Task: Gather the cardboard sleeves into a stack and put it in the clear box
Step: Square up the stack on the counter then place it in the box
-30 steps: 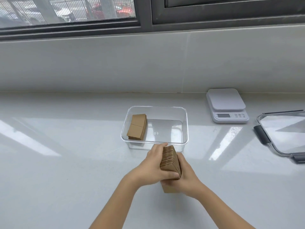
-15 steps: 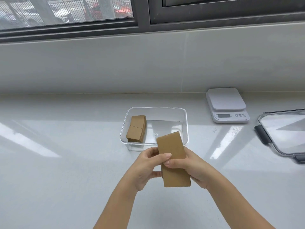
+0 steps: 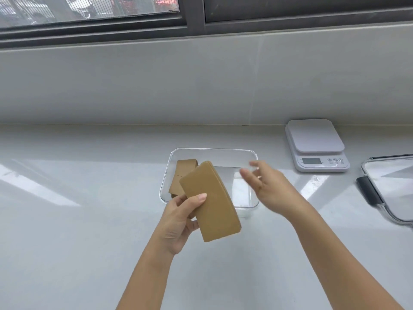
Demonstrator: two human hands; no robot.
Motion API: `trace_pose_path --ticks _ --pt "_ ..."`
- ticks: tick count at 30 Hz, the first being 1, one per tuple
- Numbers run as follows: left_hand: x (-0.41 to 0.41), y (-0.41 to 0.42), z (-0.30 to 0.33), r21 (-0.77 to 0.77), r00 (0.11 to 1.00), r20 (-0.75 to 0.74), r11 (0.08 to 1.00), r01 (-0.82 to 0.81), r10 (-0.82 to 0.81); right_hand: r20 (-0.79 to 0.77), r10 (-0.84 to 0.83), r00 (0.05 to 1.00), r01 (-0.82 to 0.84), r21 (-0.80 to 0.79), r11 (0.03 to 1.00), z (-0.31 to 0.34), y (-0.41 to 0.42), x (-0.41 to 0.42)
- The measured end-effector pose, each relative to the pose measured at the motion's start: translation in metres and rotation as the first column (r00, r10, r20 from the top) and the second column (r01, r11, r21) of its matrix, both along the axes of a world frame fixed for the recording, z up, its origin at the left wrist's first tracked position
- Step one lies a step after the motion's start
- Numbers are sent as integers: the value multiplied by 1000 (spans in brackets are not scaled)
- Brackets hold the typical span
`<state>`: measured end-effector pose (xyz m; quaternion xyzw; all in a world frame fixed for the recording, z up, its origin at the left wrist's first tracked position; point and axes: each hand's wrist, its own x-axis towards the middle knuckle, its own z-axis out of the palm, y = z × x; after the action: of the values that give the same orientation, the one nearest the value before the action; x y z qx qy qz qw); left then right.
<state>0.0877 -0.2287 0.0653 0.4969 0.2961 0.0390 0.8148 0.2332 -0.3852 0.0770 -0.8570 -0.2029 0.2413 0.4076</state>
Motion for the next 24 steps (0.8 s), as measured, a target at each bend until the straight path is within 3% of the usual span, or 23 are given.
trace_pose_path --ticks 2,6,14,20,24 --pt "5 8 1 -8 1000 3 1000 -22 22 168 -186 968 191 -14 981 -18 13 20" --pt "16 8 -2 2 1000 -25 1000 -17 17 86 -377 922 383 -70 921 -59 36 32" --pt "46 12 0 -31 997 -79 999 15 -17 168 -370 914 377 -11 926 -74 22 23" --pt "75 -14 -31 -132 935 -333 988 84 -124 196 -393 899 398 14 917 -78 -8 -8" --pt "80 -30 -54 -47 886 -438 989 142 -148 217 -390 895 396 16 918 -80 -26 -22"
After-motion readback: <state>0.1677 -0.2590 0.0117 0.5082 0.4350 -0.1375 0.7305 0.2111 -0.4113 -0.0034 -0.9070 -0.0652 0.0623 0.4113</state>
